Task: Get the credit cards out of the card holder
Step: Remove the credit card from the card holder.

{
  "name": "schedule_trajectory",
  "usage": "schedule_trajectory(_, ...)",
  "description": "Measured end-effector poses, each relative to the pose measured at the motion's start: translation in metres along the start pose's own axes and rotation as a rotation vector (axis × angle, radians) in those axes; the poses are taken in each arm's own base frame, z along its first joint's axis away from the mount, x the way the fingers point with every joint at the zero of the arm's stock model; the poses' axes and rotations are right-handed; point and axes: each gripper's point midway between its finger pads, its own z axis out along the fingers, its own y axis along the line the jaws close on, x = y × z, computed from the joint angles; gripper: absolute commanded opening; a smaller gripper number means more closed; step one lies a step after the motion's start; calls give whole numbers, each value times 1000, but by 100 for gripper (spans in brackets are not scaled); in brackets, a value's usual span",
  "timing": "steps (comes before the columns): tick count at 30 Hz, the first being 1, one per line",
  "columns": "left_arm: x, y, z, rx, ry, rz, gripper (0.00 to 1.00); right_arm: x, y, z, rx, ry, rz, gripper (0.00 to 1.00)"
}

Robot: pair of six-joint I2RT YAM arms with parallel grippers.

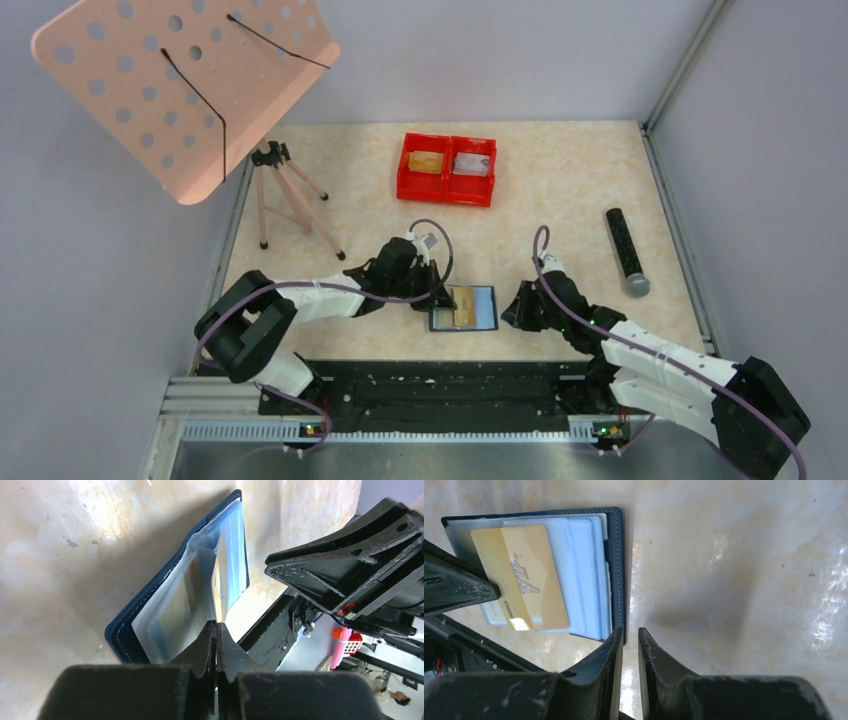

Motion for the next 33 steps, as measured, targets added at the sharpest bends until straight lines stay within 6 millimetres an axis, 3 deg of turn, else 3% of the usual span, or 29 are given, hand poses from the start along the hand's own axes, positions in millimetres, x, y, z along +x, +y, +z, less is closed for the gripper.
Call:
schedule_trajectory(7, 1, -5, -8, 13, 1, 32, 0, -22, 32, -6, -115, -32, -65, 19)
schedule_trajectory(14, 7, -6, -10, 27, 31, 34, 0, -18, 53, 2, -216, 10, -65, 18)
schedule_trajectory(21, 13, 2, -12, -3, 56, 20, 0, -6, 46, 17, -188, 69, -48, 19)
schedule_trajectory(27, 10, 0, -23, -20, 37, 31, 0, -5, 44, 19, -183, 73, -57, 23)
schedule_trajectory(30, 10, -1, -30, -26, 31, 44, 0, -9, 49, 13, -203, 56, -90, 29)
schedule_trajectory(33, 10, -2, -37, -44, 31, 58, 0, -27, 65, 0, -258, 1, -146, 35)
